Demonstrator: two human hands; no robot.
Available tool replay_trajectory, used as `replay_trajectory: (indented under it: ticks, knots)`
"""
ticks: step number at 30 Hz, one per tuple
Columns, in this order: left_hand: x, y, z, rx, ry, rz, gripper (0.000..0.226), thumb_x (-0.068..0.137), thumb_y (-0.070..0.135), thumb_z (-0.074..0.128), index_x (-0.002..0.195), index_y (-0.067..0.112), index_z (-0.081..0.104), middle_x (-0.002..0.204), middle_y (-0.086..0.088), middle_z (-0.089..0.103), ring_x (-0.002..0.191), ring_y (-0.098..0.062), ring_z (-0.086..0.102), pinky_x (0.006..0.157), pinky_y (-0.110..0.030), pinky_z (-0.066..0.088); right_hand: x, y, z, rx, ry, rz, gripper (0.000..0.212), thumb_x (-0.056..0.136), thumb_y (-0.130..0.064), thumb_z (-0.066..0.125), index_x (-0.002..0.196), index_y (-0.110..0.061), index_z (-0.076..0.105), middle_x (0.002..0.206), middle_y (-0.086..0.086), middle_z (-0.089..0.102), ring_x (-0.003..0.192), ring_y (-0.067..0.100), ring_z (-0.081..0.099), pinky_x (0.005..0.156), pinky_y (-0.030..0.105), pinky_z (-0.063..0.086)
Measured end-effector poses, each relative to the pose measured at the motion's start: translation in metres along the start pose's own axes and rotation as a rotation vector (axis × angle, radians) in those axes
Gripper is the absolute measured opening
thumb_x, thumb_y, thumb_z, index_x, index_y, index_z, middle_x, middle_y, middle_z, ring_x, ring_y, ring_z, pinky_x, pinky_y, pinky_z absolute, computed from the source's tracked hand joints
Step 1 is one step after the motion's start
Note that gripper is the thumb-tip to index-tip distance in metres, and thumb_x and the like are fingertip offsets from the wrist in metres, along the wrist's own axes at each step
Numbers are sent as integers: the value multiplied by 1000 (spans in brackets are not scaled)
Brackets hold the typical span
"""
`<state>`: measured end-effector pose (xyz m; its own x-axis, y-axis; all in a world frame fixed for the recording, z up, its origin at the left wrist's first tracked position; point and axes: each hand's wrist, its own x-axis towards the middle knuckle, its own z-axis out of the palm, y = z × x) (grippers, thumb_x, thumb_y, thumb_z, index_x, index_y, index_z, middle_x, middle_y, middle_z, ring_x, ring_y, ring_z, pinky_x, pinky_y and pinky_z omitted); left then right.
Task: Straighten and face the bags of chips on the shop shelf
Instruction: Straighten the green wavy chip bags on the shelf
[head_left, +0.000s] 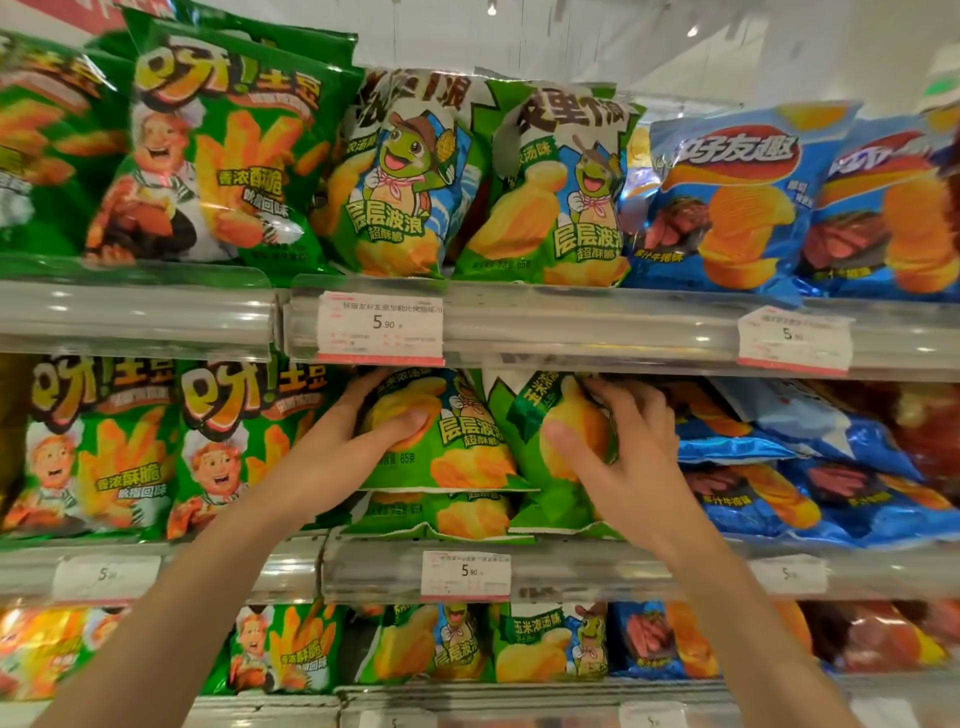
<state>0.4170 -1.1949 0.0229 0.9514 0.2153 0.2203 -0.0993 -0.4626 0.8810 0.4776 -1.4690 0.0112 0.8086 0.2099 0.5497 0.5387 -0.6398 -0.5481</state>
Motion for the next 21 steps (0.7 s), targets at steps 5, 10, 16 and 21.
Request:
replay_trajectory:
  ticks: [5, 10, 16, 21]
  knots:
    - [-2, -5, -3, -7, -20, 37, 74, 87, 56, 61, 152, 46, 28, 140, 22, 43, 128, -3, 42, 106, -24, 32, 9, 24, 0, 93, -116, -19, 98, 74, -90, 45, 154, -40, 17, 160, -12, 21, 148, 14, 24, 120, 50, 27]
    - [-3, -9, -3, -54, -5, 54, 71, 82, 61, 62, 146, 50, 34, 128, 31, 48, 117, 7, 49, 106, -25, 36, 9, 12, 16, 116, 74, 94, 96, 72, -82, 53, 151, -35, 26, 151, -5, 38, 140, 18, 37, 115, 51, 35]
    - [-1, -14, -8, -80, -2, 47, 79, 78, 61, 65, 150, 44, 36, 140, 19, 50, 129, -3, 47, 108, -25, 35, 9, 9, 29, -235, 338, 166, 93, 75, -79, 47, 144, -16, 41, 136, 14, 50, 124, 36, 46, 102, 53, 37]
    - [-3, -13, -9, -75, -23, 42, 79, 77, 62, 64, 148, 45, 35, 137, 20, 49, 127, -3, 48, 100, -20, 37, 22, 15, 30, -504, 359, 272, 98, 81, -84, 33, 141, -8, 44, 141, 25, 43, 127, 42, 40, 106, 56, 30]
